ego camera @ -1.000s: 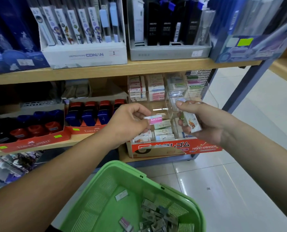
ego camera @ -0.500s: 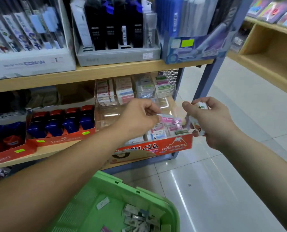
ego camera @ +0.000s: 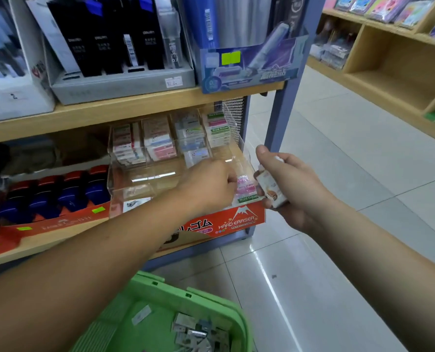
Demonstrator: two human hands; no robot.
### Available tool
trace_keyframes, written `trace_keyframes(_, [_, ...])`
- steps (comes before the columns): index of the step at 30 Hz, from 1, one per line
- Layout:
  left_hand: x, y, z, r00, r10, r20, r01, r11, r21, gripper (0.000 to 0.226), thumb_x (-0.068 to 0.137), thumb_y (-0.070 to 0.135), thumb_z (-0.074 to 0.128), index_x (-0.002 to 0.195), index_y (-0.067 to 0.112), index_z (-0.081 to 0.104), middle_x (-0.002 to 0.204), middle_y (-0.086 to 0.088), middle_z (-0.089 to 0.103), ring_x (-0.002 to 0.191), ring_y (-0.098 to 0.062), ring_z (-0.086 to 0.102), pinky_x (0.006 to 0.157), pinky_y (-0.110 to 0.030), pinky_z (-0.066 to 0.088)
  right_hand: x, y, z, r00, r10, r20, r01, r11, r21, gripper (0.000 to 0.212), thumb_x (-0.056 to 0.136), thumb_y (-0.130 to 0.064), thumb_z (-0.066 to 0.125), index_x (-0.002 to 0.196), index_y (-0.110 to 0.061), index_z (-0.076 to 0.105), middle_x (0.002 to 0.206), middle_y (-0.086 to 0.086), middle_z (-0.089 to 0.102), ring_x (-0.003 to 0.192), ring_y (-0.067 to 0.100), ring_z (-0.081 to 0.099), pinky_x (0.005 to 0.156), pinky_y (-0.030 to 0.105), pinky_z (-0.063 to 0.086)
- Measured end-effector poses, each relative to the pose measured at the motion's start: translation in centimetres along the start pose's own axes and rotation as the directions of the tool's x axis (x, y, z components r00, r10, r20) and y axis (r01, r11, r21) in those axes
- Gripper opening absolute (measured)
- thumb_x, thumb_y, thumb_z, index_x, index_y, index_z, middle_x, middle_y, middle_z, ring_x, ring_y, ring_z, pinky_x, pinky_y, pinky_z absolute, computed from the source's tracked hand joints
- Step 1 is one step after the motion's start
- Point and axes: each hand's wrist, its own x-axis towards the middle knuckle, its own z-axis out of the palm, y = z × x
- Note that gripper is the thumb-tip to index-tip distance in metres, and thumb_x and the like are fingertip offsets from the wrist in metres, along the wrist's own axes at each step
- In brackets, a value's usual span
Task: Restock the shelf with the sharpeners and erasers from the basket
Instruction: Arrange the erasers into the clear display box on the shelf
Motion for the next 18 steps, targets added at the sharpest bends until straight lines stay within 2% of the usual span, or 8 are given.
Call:
trace_keyframes(3, [-1.3,1.2,-0.4,0.974,0.029,-0.226,-0.097,0.950,-0.295,0.018,0.099,0.026,0.064,0.114,0.026,0.074,0.108,0.012,0.061,0.096,-0.007,0.060,0.085,-0.029,0.054,0.1,0.1,0.1,1.000,0.015,0.015,-0.016,0.999,0.052,0.040,0.096,-0.048,0.070,0.116,-0.015,0.061,0.085,0.008,0.080,0.073,0.026,0.079,0.073,0.044,0.062])
trace_keyframes(5, [-2.4,2.6,-0.9,0.983,0.059,-0.173,-0.137,0.867,-0.480,0.023,0.095,0.036,0.071,0.117,0.031,0.071,0.108,0.013,0.057,0.088,-0.005,0.061,0.078,-0.021,0.053,0.3,0.3,0.3,1.000,0.000,-0.005,0.001,0.997,0.071,0.039,0.099,-0.044,0.069,0.119,-0.012,0.061,0.095,0.015,0.079,0.072,0.029,0.077,0.075,0.046,0.058])
trace_keyframes(7, [-2.8,3.2,-0.7,0.992,0.094,-0.086,-0.125,0.861,-0.494,0.029,0.086,0.044,0.079,0.112,0.033,0.072,0.109,0.010,0.056,0.084,-0.005,0.060,0.072,-0.021,0.049,0.3,0.2,0.7,0.999,0.000,-0.032,0.003,0.996,0.090,0.039,0.101,-0.044,0.066,0.122,-0.011,0.059,0.099,0.016,0.077,0.073,0.030,0.078,0.071,0.045,0.062])
trace_keyframes(9, [-3.1,3.3,-0.8,0.991,0.068,-0.118,-0.119,0.853,-0.508,0.026,0.080,0.041,0.086,0.098,0.027,0.074,0.104,0.007,0.057,0.081,-0.006,0.058,0.071,-0.023,0.048,0.0,-0.1,1.3,0.999,0.001,-0.054,0.005,0.994,0.109,0.039,0.103,-0.046,0.061,0.122,-0.013,0.057,0.096,0.011,0.073,0.068,0.027,0.078,0.064,0.041,0.064])
trace_keyframes(12, [-3.7,2.5,-2.0,0.989,-0.007,-0.146,-0.087,0.772,-0.629,0.024,0.076,0.031,0.091,0.084,0.019,0.072,0.093,0.002,0.068,0.078,-0.011,0.066,0.068,-0.030,0.057,-0.6,-0.4,2.1,0.995,-0.058,-0.080,0.061,0.998,0.034,0.035,0.104,-0.048,0.058,0.121,-0.018,0.056,0.096,0.005,0.070,0.058,0.016,0.075,0.058,0.037,0.064])
trace_keyframes(14, [-4.4,1.2,-3.4,0.990,-0.109,-0.085,0.016,0.701,-0.713,0.025,0.079,0.024,0.090,0.084,0.016,0.067,0.088,-0.009,0.072,0.069,-0.012,0.066,0.059,-0.029,0.056,-1.0,-0.5,2.7,0.991,-0.104,-0.083,0.099,0.994,-0.056,0.033,0.102,-0.049,0.061,0.121,-0.022,0.056,0.100,0.005,0.072,0.062,0.017,0.077,0.061,0.039,0.065])
trace_keyframes(16, [-5.1,-0.8,-5.1,0.981,-0.186,-0.050,0.098,0.707,-0.701,0.026,0.081,0.017,0.086,0.088,0.010,0.063,0.090,-0.018,0.073,0.062,-0.017,0.063,0.053,-0.032,0.052,-1.4,-0.4,3.3,0.994,-0.107,-0.035,0.103,0.989,-0.103,0.034,0.099,-0.047,0.066,0.120,-0.022,0.057,0.102,0.005,0.076,0.072,0.025,0.079,0.069,0.050,0.066])
trace_keyframes(18, [-5.9,-2.8,-6.5,0.979,-0.198,-0.040,0.127,0.757,-0.641,0.026,0.084,0.018,0.084,0.097,0.007,0.064,0.090,-0.016,0.075,0.069,-0.024,0.071,0.062,-0.040,0.060,-1.7,-0.1,4.1,0.993,-0.103,0.055,0.110,0.984,-0.141,0.033,0.097,-0.043,0.071,0.118,-0.021,0.059,0.102,0.004,0.079,0.077,0.029,0.080,0.079,0.057,0.064])
